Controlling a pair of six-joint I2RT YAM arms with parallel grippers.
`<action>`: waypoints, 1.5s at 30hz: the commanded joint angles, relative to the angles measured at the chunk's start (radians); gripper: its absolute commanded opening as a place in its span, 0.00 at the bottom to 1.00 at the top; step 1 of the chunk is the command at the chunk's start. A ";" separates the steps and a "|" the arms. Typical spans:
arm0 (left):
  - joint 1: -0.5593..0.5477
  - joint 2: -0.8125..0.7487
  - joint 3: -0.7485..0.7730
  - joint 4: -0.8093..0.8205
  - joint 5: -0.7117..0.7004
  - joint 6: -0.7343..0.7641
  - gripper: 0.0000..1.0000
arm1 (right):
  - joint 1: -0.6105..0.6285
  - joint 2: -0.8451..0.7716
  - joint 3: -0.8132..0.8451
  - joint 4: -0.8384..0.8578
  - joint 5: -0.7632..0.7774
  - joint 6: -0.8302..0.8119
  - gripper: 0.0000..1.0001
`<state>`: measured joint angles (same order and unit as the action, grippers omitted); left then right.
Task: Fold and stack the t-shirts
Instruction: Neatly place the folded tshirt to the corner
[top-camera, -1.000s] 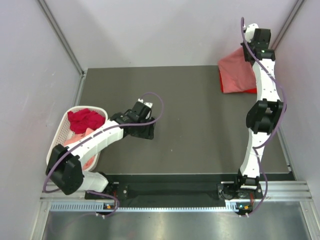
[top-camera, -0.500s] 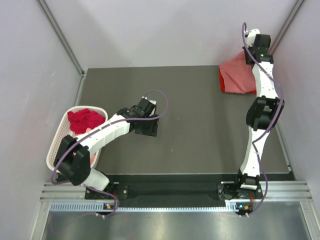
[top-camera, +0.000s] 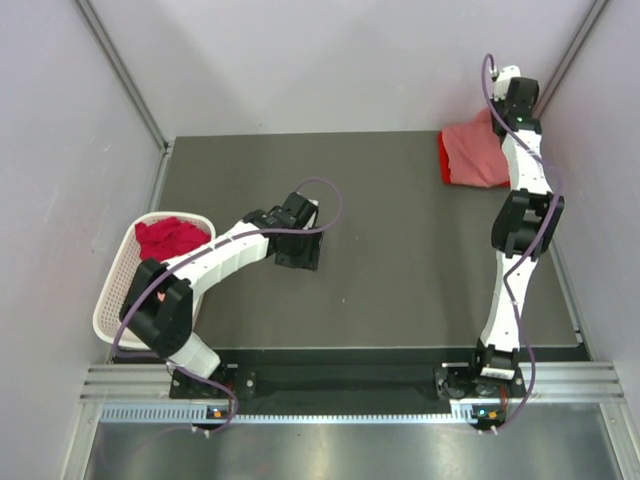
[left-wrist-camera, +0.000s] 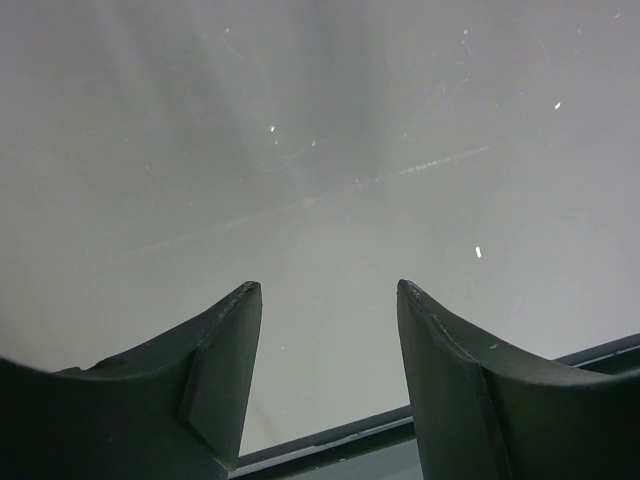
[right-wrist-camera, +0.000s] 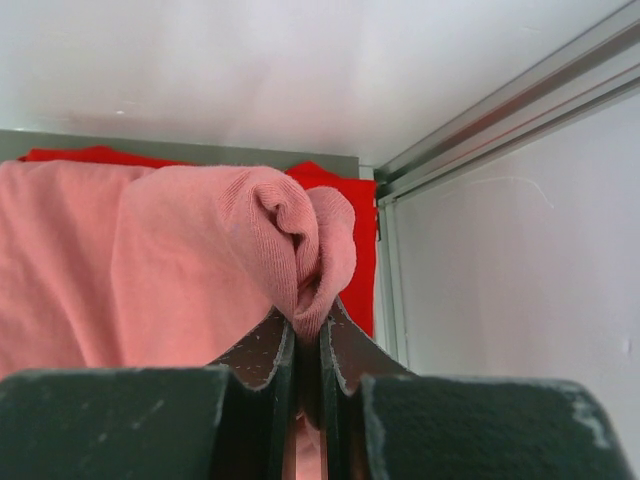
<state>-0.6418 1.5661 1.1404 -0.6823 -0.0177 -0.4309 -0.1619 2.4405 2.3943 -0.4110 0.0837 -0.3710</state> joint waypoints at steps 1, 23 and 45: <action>0.014 0.014 0.047 0.007 0.012 0.027 0.61 | -0.014 0.021 -0.007 0.135 0.033 0.000 0.00; 0.047 -0.011 0.042 -0.019 0.064 0.060 0.62 | -0.024 0.042 -0.012 0.299 0.344 -0.100 0.84; 0.047 -0.472 -0.136 0.107 0.185 -0.093 0.65 | 0.539 -0.787 -0.640 -0.042 0.184 0.330 1.00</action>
<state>-0.5999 1.1698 1.0409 -0.6651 0.1230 -0.4580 0.3210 1.7523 1.8641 -0.4171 0.3485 -0.2237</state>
